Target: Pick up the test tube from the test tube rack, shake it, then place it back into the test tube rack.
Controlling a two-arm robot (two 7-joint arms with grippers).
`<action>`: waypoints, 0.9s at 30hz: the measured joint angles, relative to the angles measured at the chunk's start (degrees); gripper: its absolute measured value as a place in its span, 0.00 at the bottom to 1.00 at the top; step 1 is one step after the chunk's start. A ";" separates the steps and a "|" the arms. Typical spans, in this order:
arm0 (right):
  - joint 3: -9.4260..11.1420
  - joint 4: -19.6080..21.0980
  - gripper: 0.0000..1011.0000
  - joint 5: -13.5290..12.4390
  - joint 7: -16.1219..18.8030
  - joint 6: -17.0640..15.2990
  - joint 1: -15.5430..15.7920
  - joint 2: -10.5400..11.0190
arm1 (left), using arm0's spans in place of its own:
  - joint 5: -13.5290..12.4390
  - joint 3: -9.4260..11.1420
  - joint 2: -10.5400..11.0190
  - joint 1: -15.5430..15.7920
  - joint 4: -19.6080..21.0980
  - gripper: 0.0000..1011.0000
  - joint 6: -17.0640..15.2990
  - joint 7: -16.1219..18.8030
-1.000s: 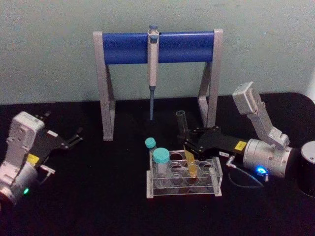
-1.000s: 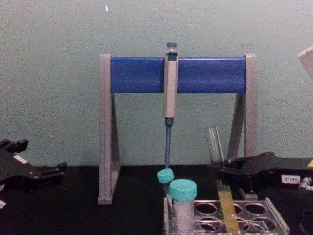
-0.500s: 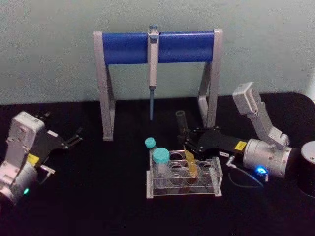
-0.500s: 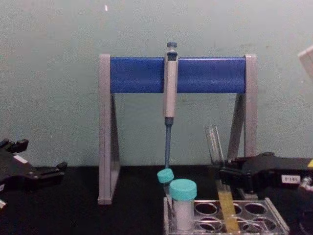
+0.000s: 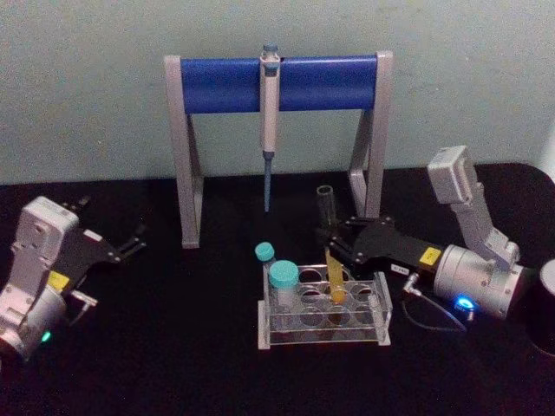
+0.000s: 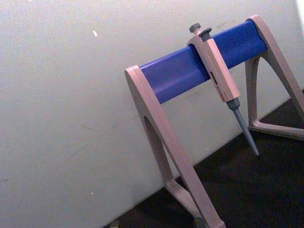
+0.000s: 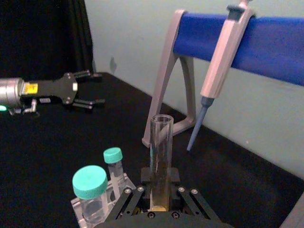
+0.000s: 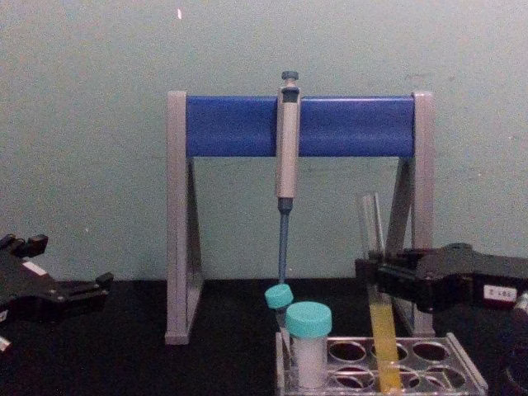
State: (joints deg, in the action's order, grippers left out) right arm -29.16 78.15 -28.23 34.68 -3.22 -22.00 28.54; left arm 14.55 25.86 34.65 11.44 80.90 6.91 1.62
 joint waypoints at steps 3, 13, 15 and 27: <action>0.98 0.67 0.22 -0.73 -0.32 1.58 1.30 0.03 | 0.00 0.00 0.00 0.00 0.00 1.00 0.00 0.00; 4.53 3.99 0.22 -3.33 0.22 7.40 4.91 0.60 | 0.00 0.00 0.00 0.00 0.00 1.00 0.00 0.00; 4.91 4.59 0.22 -3.57 0.41 7.94 5.10 0.70 | 0.00 0.00 0.00 -0.01 0.00 1.00 0.00 0.00; 6.61 7.85 0.22 -4.30 0.95 10.61 5.18 0.76 | 0.00 0.00 0.00 0.00 0.00 1.00 0.00 0.00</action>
State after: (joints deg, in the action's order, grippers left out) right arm -22.55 86.00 -32.53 35.63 7.39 -16.83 29.30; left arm 14.55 25.86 34.65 11.43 80.90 6.91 1.62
